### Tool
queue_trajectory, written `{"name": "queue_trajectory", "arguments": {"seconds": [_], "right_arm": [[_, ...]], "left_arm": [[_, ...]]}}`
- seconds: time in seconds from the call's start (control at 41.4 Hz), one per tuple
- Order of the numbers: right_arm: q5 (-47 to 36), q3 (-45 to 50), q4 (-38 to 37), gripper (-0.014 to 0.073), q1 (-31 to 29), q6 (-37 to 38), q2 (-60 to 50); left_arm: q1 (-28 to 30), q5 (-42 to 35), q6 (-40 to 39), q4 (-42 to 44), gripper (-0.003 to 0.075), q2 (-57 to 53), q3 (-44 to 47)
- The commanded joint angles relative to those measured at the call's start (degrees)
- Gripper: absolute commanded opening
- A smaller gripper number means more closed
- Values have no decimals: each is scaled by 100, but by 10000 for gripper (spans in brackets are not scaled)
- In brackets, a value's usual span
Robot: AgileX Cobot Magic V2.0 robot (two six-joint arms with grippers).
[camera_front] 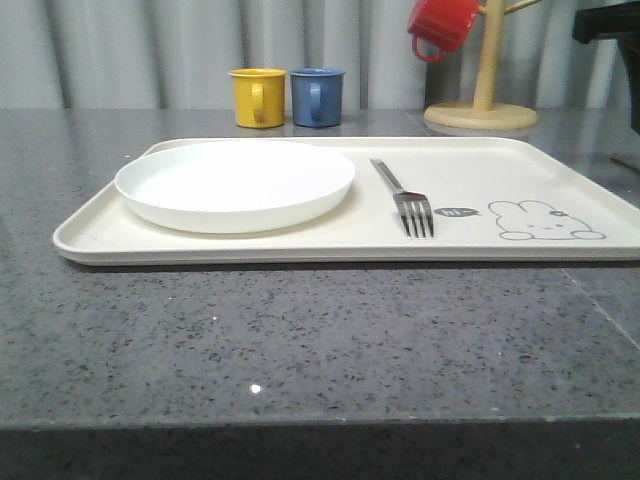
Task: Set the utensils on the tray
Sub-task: 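Move the right gripper back and grasp the silver chopsticks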
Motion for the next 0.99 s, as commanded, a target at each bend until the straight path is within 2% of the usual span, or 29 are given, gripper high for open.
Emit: {"name": "queue_trajectory", "arguments": {"seconds": [0.0, 0.121, 0.314, 0.967], "right_arm": [[-152, -28, 95, 360, -326, -418, -316], [-152, 29, 254, 360, -564, -736, -316], [-218, 29, 265, 360, -591, -872, -154], [-254, 29, 334, 349, -591, -883, 367]], "left_arm": [[-46, -450, -27, -58, -19, 61, -161], [-46, -450, -27, -58, -19, 61, -161], [-46, -450, -27, -58, -19, 61, -161], [-46, -450, -27, -58, -19, 61, -161]]}}
